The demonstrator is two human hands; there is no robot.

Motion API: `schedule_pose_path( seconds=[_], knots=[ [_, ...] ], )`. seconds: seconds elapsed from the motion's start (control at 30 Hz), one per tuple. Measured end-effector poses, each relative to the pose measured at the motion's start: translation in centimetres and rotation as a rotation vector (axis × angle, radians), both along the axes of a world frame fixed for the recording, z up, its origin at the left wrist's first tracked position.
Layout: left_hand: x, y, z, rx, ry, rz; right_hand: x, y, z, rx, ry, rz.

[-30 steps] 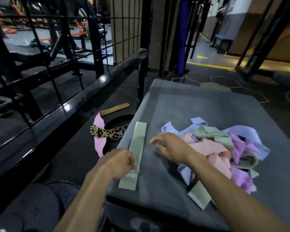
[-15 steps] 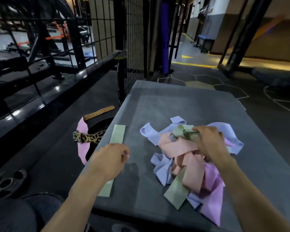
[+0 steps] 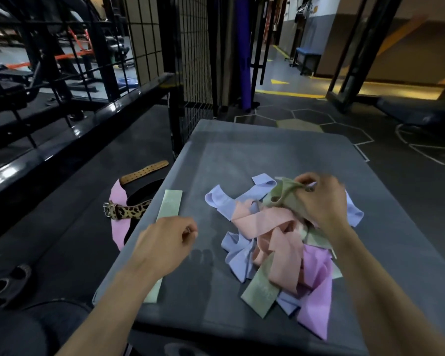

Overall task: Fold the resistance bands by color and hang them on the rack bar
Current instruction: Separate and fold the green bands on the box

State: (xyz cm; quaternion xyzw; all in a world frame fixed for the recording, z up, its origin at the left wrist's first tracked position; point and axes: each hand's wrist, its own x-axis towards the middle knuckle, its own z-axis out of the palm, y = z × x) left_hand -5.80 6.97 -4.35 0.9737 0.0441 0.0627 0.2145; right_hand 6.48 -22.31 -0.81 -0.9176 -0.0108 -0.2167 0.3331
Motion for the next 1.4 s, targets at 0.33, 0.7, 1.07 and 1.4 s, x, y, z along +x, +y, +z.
schedule_pose_path(
  seconds=[0.33, 0.7, 1.07, 1.4],
  knots=[
    [-0.6, -0.6, 0.7, -0.062, -0.031, -0.008, -0.1, -0.8, 1.1, 0.271, -0.031, 0.083],
    [-0.7, -0.6, 0.6, -0.112, -0.067, -0.009, -0.7, -1.8, 2.7, 0.261, -0.16, -0.008],
    [-0.4, -1.1, 1.1, -0.491, -0.184, -0.032, -3.1, 0.9, 6.7, 0.739, -0.183, 0.313],
    [-2.4, -1.3, 4.4, -1.11, -0.352, -0.141, -7.2, 8.4, 6.4, 0.313, 0.225, 0.864]
  ],
)
